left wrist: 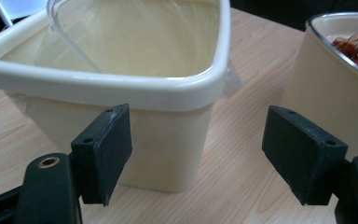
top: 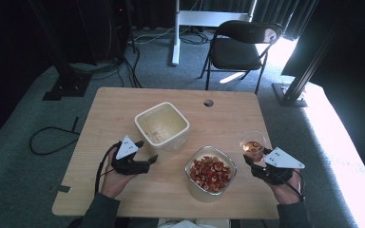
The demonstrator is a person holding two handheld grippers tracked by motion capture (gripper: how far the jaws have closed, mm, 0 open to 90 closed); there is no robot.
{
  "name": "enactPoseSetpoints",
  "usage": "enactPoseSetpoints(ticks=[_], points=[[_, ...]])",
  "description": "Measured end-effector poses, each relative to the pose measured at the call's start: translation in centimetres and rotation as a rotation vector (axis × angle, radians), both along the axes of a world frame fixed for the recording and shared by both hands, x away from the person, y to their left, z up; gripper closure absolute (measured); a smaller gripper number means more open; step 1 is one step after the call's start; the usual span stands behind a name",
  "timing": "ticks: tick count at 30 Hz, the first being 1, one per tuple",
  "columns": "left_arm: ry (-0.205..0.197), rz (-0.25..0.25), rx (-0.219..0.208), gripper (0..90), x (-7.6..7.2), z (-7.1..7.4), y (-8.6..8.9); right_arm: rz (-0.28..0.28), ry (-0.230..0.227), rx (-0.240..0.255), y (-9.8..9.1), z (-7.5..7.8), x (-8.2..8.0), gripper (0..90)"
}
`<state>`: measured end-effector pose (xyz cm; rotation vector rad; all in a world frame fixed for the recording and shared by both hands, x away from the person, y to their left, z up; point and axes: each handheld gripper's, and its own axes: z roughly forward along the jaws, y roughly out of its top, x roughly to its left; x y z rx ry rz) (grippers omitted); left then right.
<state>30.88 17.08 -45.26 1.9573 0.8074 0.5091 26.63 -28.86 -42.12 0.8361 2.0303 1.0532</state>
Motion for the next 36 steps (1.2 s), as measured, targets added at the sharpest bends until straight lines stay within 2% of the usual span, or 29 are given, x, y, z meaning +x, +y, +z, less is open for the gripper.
enactPoseSetpoints(ticks=[19, 21, 27, 32, 36], points=[[0.027, 0.025, -0.007, 24.8, 0.4, -1.1, 0.7, 0.007, -0.065, -0.229, 2.1, 0.1, -0.7, 42.4], [0.028, 0.025, -0.008, 24.8, 0.4, -1.2, 0.7, 0.007, -0.068, -0.24, 2.2, 0.1, -0.7, 42.4], [0.03, 0.027, -0.007, 24.8, 0.5, -1.2, 0.7, 0.006, -0.094, -0.342, 2.7, 0.2, -0.8, 42.4], [0.033, 0.029, -0.009, 24.8, 0.5, -1.3, 0.7, 0.002, -0.109, -0.406, 2.9, 0.4, -0.9, 42.4], [0.034, 0.028, -0.008, 24.8, 0.6, -1.3, 0.7, -0.001, -0.118, -0.435, 3.1, 0.6, -0.9, 42.5]])
